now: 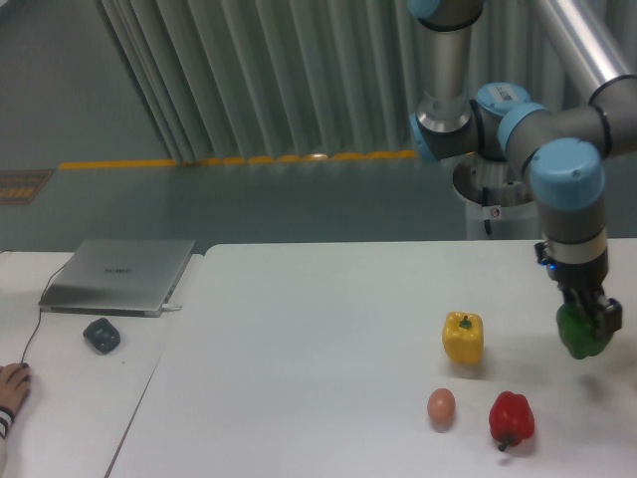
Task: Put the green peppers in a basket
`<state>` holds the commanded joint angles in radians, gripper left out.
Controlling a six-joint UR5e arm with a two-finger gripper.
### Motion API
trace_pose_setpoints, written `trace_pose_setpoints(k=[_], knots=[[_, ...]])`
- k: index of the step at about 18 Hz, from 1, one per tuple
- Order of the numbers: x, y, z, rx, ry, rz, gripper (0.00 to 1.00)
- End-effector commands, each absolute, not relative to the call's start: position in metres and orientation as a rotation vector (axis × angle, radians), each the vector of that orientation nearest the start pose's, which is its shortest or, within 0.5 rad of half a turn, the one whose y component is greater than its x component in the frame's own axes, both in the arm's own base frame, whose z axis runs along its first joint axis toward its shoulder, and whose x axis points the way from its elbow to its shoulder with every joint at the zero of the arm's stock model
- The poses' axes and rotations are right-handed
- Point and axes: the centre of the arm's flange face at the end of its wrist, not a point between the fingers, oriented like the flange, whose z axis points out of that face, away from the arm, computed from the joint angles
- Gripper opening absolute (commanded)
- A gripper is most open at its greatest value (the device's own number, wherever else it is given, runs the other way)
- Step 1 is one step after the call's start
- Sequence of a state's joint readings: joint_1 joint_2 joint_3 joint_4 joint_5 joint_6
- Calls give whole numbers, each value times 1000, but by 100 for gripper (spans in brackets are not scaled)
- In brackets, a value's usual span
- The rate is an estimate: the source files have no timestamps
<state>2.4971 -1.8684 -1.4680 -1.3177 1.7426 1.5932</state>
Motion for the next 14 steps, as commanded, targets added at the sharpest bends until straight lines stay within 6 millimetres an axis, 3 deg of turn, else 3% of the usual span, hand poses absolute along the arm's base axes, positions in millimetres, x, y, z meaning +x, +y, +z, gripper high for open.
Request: trace_pose_setpoints(k=[6,14], knots=[[-470,428,422,-3097,1139,253,28],[-517,401,399,-3056,1256,298,29]])
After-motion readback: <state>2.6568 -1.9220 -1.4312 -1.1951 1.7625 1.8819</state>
